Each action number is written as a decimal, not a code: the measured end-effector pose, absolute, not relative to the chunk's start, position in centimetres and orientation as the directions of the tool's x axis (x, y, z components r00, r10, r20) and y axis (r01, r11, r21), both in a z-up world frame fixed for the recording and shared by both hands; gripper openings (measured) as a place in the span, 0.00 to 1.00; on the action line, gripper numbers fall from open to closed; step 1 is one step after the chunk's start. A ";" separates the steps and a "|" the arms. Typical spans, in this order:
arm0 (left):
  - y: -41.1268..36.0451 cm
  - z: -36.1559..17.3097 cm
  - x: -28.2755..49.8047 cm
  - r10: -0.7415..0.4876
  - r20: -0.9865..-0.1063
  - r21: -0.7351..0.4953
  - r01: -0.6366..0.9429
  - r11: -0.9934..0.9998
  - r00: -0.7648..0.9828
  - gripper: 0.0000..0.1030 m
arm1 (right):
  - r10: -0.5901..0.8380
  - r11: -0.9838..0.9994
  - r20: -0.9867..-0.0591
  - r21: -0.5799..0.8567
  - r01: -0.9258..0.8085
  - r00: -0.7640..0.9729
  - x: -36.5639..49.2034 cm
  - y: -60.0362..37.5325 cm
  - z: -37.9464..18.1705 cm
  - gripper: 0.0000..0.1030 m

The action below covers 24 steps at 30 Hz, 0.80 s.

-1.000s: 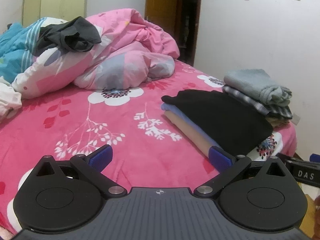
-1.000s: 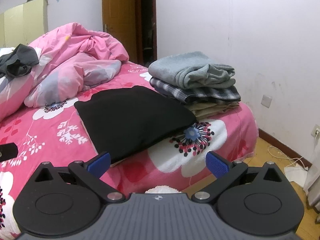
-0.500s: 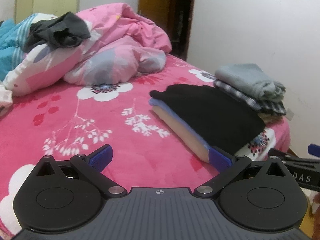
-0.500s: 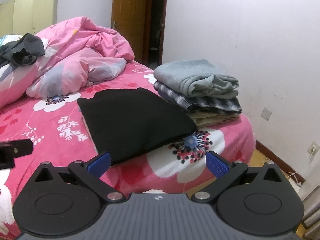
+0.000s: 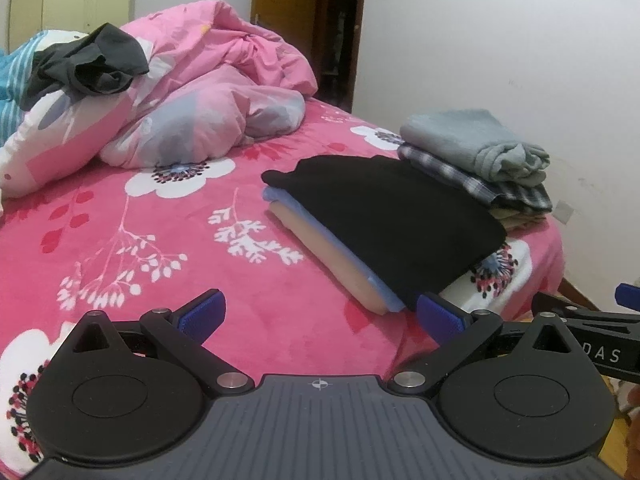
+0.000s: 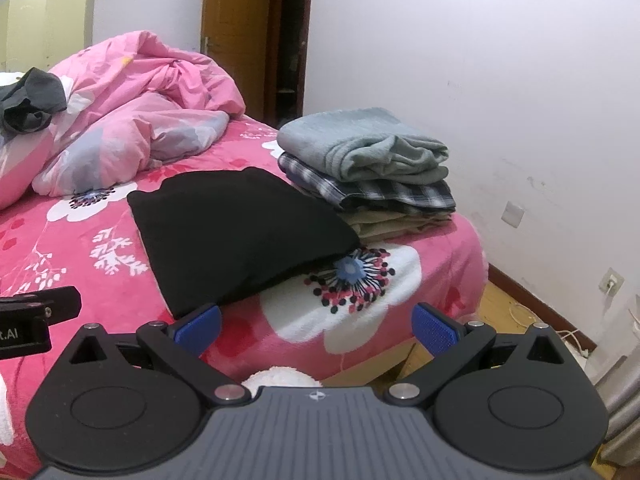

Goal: Fold clothes

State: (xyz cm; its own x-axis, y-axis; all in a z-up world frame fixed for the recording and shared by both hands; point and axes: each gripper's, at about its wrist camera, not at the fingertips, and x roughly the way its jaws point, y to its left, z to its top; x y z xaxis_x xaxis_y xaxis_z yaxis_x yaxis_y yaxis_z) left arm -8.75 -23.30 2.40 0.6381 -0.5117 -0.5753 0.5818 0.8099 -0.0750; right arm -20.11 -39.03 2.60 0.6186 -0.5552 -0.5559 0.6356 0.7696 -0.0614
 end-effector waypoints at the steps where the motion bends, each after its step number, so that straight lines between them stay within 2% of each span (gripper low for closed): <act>1: -23.4 2.4 -8.8 -0.512 -0.576 -0.076 0.582 0.810 0.637 1.00 | -0.555 0.769 -0.557 -0.061 0.637 0.618 -20.2 -39.1 2.6 1.00; 24: -23.8 2.2 -9.2 -0.518 -0.596 -0.079 0.597 0.799 0.614 1.00 | -0.551 0.778 -0.559 -0.075 0.623 0.620 -20.4 -39.1 2.5 1.00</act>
State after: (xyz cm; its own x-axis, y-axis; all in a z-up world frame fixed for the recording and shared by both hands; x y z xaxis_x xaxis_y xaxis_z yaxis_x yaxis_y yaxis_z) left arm -9.17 -23.80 2.16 0.6140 -0.5176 -0.5958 0.5967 0.7986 -0.0788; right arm -20.35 -39.07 2.51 0.6203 -0.5506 -0.5586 0.6234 0.7783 -0.0749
